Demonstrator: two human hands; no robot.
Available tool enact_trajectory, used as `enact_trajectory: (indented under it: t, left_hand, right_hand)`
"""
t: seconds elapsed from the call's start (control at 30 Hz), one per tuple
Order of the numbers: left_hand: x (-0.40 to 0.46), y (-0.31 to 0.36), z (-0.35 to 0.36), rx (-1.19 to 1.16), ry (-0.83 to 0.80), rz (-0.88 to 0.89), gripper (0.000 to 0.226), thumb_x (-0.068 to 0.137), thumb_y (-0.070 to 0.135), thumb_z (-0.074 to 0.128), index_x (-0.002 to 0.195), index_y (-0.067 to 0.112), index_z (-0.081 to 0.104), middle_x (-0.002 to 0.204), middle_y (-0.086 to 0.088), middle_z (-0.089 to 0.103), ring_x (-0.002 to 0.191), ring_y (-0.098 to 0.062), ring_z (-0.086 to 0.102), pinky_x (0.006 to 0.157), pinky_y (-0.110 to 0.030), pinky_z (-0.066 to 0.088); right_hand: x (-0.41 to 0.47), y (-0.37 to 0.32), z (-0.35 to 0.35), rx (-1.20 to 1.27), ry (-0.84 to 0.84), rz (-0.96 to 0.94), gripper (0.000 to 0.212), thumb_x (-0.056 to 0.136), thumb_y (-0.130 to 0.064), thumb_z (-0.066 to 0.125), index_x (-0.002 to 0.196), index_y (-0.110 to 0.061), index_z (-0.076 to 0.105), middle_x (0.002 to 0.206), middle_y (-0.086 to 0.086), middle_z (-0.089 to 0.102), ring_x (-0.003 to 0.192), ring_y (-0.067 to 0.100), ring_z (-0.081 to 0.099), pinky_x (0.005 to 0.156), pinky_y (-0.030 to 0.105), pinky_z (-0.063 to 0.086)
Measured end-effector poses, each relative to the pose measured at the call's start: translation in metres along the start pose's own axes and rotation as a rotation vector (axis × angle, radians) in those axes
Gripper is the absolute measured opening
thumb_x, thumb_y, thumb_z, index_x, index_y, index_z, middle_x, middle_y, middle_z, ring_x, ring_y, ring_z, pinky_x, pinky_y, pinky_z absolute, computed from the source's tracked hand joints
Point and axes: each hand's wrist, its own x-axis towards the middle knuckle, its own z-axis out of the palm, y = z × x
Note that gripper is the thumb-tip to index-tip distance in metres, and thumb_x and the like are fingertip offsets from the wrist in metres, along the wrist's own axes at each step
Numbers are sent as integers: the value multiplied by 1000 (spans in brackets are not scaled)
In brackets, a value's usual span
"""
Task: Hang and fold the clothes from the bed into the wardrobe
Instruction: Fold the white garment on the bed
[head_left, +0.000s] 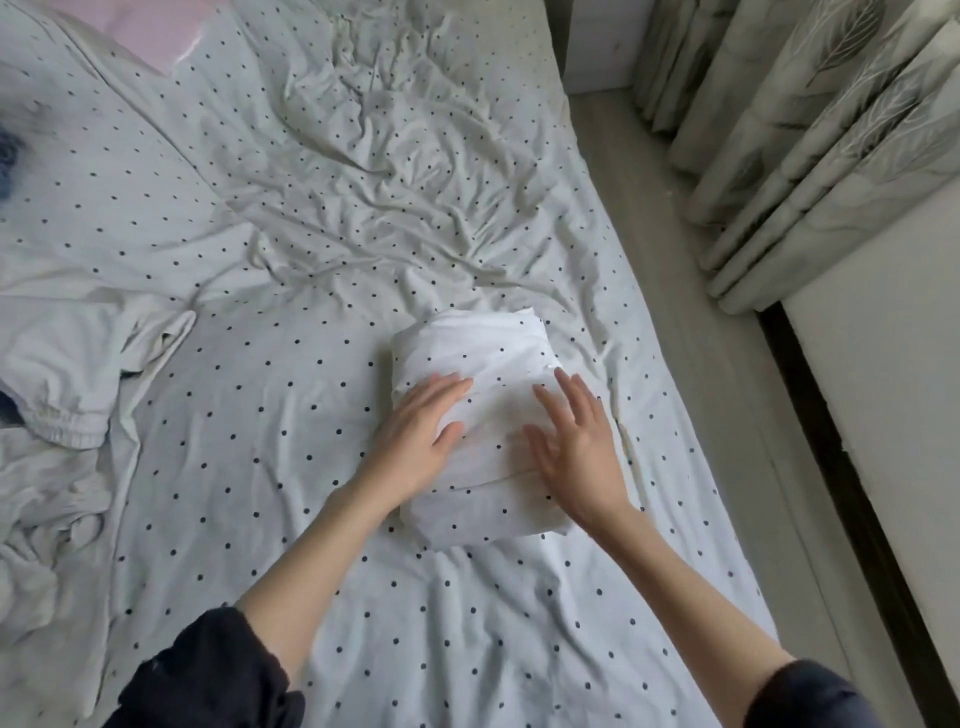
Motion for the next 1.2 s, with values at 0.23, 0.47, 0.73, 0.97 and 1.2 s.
enact_trajectory:
  t: [0.23, 0.47, 0.73, 0.97, 1.2]
  left_hand:
    - [-3, -47, 19, 507, 18, 194, 56, 100, 45, 19, 146, 15, 22, 154, -12, 22, 143, -27, 14, 114, -44, 12]
    - [33, -88, 48, 617, -5, 152, 60, 95, 48, 25, 149, 25, 12, 157, -7, 13, 145, -25, 8, 116, -45, 5]
    - [48, -113, 73, 648, -103, 126, 61, 96, 55, 8, 149, 25, 3, 157, -8, 10, 145, -23, 3, 115, -41, -5]
    - [45, -97, 37, 487, -161, 150, 59, 91, 46, 3, 148, 28, -2, 155, 8, -9, 145, -15, -9, 116, -32, -11]
    - [30, -125, -12, 662, -135, 409, 89, 68, -11, 42, 148, 22, 18, 155, -2, 24, 145, -16, 4, 115, -37, 11]
  right_hand:
    - [16, -21, 46, -251, -187, 26, 64, 91, -50, 19, 148, -23, 27, 157, 13, 15, 144, 35, 14, 114, 55, 13]
    - [13, 16, 92, -317, -175, 1, 69, 90, -66, 15, 148, -30, 20, 159, 10, 9, 145, 32, 5, 111, 60, 7]
    - [22, 41, 126, -312, -158, 5, 68, 91, -65, 20, 148, -28, 25, 157, 9, 17, 145, 34, 12, 112, 61, 10]
    - [14, 19, 97, -306, -149, 14, 66, 91, -57, 27, 147, -21, 31, 157, 10, 18, 145, 31, 13, 112, 59, 2]
    - [-19, -60, 104, -348, -131, 192, 98, 72, -72, 35, 134, 3, 47, 145, 20, 40, 136, 40, 33, 103, 63, 14]
